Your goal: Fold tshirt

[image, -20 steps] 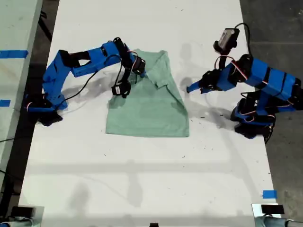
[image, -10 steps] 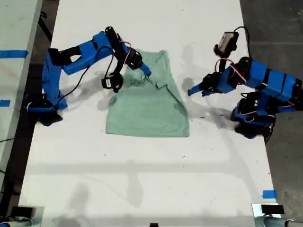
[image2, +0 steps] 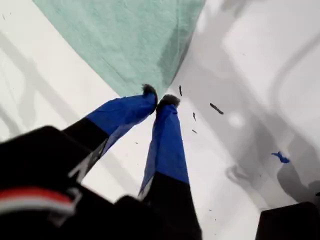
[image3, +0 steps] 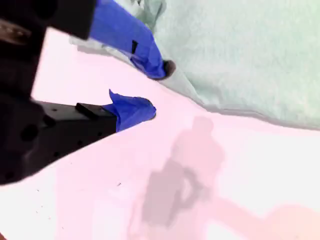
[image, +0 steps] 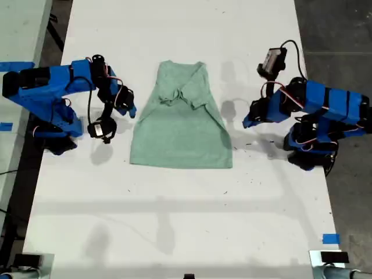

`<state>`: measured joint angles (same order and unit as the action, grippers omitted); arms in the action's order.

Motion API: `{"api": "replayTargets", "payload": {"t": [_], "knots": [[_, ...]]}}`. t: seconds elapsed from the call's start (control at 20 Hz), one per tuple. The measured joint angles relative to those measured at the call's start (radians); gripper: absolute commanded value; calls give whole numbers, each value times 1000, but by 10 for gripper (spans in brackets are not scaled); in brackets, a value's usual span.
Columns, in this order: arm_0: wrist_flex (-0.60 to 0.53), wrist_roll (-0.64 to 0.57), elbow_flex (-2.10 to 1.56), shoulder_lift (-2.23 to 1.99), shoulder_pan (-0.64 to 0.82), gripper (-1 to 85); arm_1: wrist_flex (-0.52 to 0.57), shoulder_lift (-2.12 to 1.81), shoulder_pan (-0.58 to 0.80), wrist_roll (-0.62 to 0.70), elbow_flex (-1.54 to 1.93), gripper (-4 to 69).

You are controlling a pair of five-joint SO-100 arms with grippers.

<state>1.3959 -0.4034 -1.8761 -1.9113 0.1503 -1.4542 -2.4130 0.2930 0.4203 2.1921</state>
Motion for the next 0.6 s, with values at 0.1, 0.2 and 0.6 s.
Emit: {"api": "replayTargets", "payload": {"t": [0.1, 0.2, 0.6], "knots": [[-46, 75, -121, -86, -55, 128, 0, 0, -25, 0, 20, 250], [-91, 106, -150, -100, -95, 139, 37, 5, -46, -6, 52, 313], [-175, 118, -150, 46, -127, 145, 328, 222, -112, -61, 212, 280]]}}
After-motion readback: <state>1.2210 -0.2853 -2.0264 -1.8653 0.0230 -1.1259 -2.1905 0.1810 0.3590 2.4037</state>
